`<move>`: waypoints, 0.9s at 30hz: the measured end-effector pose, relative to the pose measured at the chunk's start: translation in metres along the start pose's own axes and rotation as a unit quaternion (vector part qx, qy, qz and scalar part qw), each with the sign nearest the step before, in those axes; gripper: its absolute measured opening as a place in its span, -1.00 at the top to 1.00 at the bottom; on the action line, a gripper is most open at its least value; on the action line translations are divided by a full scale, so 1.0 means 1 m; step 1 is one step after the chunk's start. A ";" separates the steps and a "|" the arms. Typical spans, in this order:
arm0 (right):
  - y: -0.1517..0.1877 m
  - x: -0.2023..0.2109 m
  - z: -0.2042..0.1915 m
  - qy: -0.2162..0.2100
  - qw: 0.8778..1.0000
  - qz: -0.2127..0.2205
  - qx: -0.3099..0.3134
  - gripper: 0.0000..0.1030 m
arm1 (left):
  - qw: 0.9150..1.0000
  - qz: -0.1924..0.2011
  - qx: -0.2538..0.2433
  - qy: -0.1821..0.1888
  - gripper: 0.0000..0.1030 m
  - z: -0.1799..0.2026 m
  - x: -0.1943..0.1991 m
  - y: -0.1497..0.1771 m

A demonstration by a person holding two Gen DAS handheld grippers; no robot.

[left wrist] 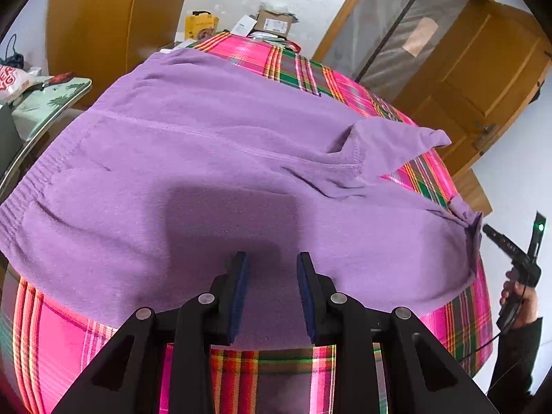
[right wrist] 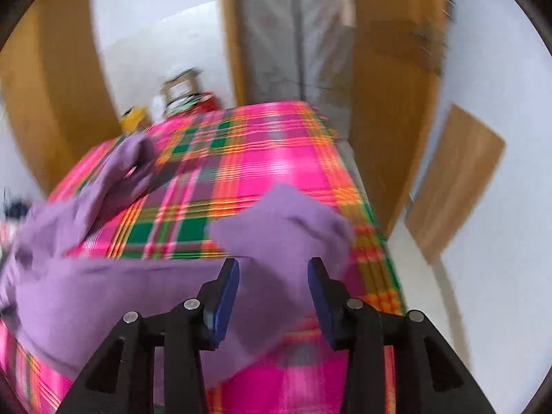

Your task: Fold clothes

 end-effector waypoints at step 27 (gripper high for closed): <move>0.086 0.087 0.125 0.142 0.974 0.013 -0.178 0.18 | 1.000 -0.008 -0.017 0.011 0.43 0.008 0.000 0.007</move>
Point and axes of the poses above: each gripper's, at about its wrist camera, not at the fingertips, and x roughly against the way its jaws point, z to its right, y to its underside, the point moved 6 cm from there along -x, roughly the way its jaws point, and after that the axes turned 10 degrees about z, right-handed, at the moved point
